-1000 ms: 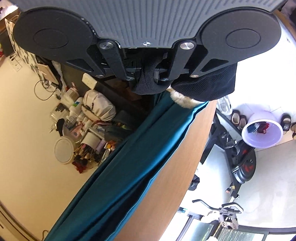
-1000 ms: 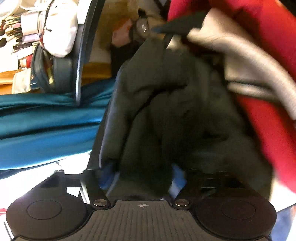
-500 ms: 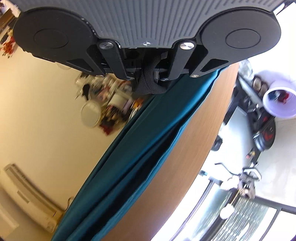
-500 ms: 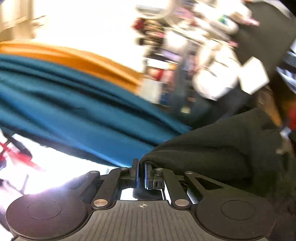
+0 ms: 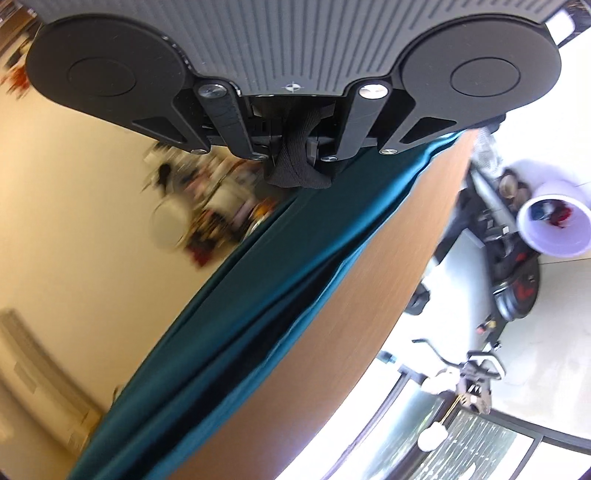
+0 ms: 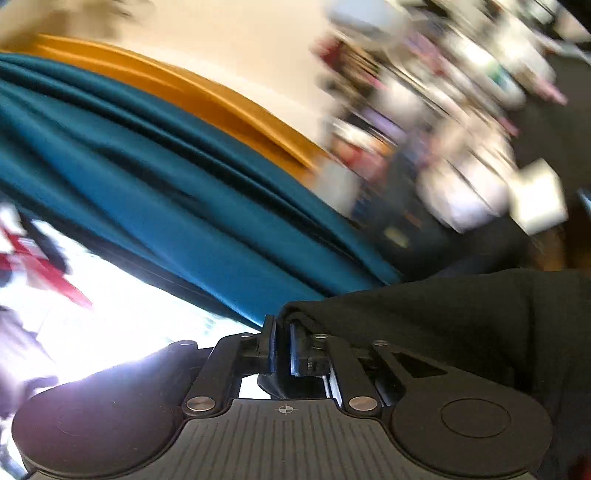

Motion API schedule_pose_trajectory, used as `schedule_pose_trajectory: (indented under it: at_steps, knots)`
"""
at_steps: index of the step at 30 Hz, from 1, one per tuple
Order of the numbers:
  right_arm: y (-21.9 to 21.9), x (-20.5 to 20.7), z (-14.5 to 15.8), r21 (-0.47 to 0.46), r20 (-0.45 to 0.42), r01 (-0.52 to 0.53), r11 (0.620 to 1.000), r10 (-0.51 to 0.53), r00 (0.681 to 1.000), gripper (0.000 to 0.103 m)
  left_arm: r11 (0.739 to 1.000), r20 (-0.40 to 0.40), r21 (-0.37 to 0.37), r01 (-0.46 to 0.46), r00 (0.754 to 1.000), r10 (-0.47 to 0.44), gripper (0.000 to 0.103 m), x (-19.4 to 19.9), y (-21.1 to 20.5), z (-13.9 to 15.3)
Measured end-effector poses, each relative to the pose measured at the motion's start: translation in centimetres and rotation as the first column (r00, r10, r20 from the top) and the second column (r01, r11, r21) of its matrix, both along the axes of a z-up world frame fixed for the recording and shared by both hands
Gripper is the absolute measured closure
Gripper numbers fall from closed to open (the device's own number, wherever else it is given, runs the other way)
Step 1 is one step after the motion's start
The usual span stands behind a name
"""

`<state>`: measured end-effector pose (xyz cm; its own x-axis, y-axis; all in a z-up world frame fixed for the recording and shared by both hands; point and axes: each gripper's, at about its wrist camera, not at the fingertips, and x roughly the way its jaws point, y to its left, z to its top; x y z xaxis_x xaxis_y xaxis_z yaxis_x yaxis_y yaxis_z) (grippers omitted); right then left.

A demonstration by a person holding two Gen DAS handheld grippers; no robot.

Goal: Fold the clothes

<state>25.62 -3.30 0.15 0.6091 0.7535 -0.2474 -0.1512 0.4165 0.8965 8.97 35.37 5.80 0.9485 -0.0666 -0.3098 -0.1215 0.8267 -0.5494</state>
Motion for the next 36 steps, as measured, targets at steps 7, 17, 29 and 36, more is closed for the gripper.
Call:
schedule_pose_trajectory:
  at_steps: [7,17,29,36]
  knots:
    - [0.4,-2.2,-6.8,-0.223,-0.2,0.048,0.974,-0.094,0.975,0.044,0.997,-0.112,-0.025,-0.079,0.991,0.076,0.097,0.3,1.1,-2.5]
    - [2.6,-6.9,-14.1,-0.628,-0.171,-0.115,0.77,0.007,0.985,0.008,0.995,-0.119,0.009,-0.096,0.988,0.097,0.097,0.7,1.0,-2.4]
    - [6.9,-6.0,-21.4,-0.687,-0.377,-0.238,0.687,-0.057,0.924,0.081,0.996,-0.1,0.053,-0.072,0.992,0.077,0.097,0.1,-0.1,-1.4]
    - [1.0,-6.8,-11.7,-0.528,-0.183,0.141,0.837,-0.275,0.944,0.088,0.999,-0.035,0.005,-0.047,0.998,0.047,0.097,0.0,-0.1,0.0]
